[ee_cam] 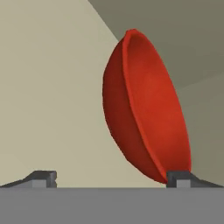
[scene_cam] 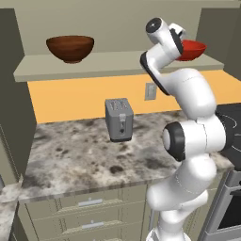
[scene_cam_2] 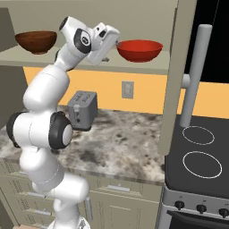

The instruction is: Pick up the bowls from the cabinet and place each bowl in front of a stool on the dining counter.

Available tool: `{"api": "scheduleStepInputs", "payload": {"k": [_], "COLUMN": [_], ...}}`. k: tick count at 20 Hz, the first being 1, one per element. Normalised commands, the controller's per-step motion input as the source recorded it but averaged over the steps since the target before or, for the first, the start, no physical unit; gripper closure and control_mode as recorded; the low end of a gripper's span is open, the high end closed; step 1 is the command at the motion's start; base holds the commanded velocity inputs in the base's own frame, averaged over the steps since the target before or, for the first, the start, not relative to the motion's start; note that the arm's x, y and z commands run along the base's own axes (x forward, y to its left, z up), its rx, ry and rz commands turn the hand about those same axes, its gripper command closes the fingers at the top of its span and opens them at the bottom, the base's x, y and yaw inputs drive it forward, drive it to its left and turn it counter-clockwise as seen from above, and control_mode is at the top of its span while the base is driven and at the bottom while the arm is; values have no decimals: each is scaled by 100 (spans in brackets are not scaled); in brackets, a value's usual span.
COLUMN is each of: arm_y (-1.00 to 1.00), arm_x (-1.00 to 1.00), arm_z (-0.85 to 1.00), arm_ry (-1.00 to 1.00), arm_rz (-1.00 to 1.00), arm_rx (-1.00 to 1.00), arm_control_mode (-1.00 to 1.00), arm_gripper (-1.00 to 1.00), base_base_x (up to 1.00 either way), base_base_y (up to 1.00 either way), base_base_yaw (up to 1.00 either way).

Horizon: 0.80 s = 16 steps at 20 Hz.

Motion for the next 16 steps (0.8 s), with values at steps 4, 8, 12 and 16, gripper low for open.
{"api": "scheduleStepInputs", "payload": {"k": [4,8,12,16], "arm_y": [-18,-8,0,0], "arm_x": [50,43,27,32], "arm_z": [0,0,0,-6], "arm_ry": [6,4,0,4], "arm_rz": [1,2,6,3], "arm_rx": [0,0,0,0], "arm_control_mode": [-100,-100,-100,-100], "arm_gripper": [-100,-100,-100,-100], "base_base_x": [0,0,0,0], "base_base_y": [0,0,0,0], "base_base_yaw": [0,0,0,0]}}
